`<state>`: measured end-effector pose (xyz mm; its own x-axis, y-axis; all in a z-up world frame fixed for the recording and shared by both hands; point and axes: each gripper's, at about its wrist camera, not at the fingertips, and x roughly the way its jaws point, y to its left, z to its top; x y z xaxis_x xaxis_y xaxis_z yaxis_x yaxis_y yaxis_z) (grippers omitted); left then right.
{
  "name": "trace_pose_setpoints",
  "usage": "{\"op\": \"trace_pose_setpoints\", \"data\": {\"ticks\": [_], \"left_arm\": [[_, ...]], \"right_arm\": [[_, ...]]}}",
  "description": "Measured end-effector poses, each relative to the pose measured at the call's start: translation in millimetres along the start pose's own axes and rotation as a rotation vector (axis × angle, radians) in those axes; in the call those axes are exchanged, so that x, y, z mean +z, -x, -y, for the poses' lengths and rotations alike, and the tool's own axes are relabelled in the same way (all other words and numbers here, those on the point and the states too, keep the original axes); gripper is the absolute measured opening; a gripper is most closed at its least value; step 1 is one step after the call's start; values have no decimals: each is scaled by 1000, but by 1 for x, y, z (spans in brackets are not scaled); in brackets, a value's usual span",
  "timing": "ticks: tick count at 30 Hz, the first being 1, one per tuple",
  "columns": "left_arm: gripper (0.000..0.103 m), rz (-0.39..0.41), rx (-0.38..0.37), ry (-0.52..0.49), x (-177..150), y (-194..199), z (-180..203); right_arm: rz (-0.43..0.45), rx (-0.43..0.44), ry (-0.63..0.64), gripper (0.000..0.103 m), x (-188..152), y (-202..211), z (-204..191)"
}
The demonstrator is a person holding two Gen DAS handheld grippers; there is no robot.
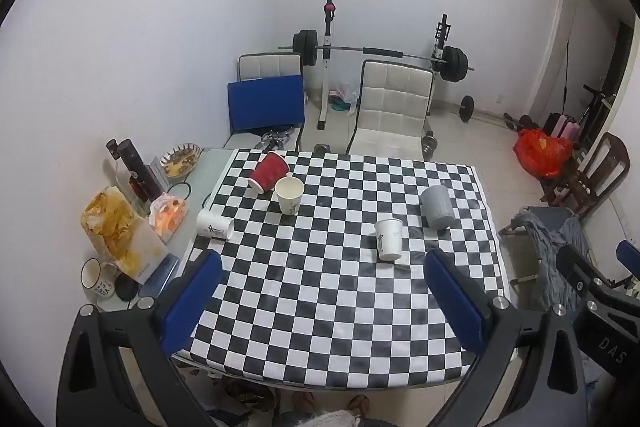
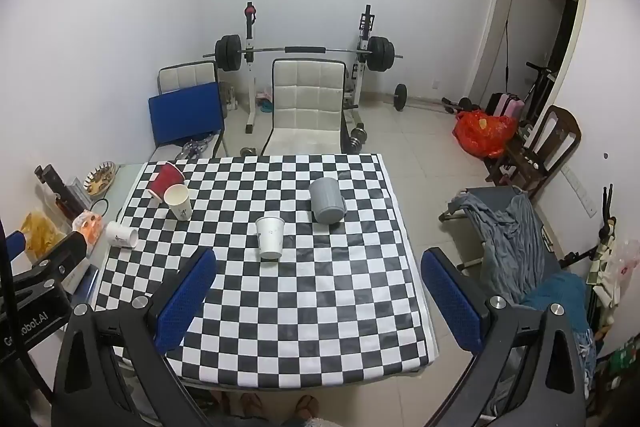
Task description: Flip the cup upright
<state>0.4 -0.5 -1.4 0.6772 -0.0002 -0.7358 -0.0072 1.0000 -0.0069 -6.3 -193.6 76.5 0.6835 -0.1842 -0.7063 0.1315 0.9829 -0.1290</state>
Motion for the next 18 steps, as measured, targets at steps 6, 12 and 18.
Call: {"op": "trace_pose_setpoints", "data": {"ticks": [6, 12, 18], "left_arm": [[103, 5, -6, 7, 0, 0, -1], [103, 10, -5, 1, 0, 0, 2], [103, 10, 0, -1, 4, 1, 4]], "right_arm": [[7, 7, -9, 103, -1, 0, 1], [7, -1, -3, 103, 0, -2, -1], [7, 2, -6, 103, 1, 1, 1]]}}
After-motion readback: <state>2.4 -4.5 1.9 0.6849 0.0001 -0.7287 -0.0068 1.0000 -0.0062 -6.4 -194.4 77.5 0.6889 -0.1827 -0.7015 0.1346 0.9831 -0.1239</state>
